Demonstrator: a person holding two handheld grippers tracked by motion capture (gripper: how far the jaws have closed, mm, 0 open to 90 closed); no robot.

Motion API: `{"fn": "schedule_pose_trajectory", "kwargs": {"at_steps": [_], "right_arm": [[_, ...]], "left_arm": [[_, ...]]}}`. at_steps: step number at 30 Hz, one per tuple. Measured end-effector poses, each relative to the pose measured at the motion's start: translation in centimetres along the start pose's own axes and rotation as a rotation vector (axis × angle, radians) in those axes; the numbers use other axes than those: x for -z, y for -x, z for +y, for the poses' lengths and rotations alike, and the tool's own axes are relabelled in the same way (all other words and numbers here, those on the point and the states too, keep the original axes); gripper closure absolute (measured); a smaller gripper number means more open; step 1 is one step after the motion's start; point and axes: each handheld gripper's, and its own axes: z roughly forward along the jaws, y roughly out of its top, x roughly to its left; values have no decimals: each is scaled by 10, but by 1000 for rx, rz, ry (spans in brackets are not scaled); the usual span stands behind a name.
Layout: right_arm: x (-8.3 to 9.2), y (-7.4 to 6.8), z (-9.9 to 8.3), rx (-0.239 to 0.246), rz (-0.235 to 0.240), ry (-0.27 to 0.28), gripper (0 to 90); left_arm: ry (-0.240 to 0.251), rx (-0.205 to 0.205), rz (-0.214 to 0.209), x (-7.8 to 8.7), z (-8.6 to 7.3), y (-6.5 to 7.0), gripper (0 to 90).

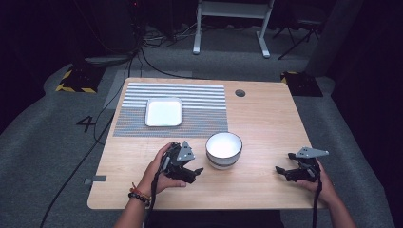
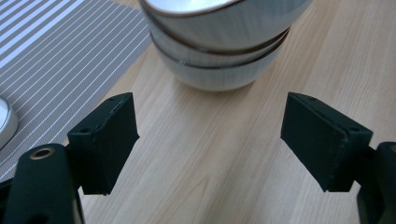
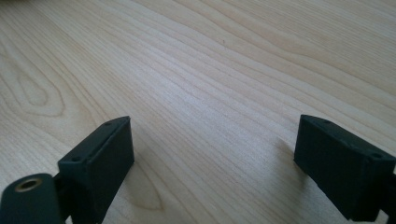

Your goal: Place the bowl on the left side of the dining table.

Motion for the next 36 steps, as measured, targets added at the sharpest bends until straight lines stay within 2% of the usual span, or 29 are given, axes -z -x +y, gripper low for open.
{"fn": "schedule_pose_trajectory", "kwargs": {"at_steps": [12, 15, 21, 24, 30, 36], "right_arm": [[0, 0, 0, 1, 0, 0, 120], [0, 0, 0, 0, 0, 0, 120], [0, 0, 0, 0, 0, 0, 120], [0, 0, 0, 0, 0, 0, 120], [0, 0, 0, 0, 0, 0, 120], [0, 0, 0, 0, 0, 0, 120]], "left_arm": [[4, -59, -27, -6, 15, 7, 187], [10, -49, -29, -5, 16, 8, 187], [25, -55, -42, -4, 20, 8, 187], [41, -76, -46, -5, 29, 9, 187], [67, -87, -63, -9, 40, 14, 187], [64, -114, -75, -15, 48, 18, 187]]}}
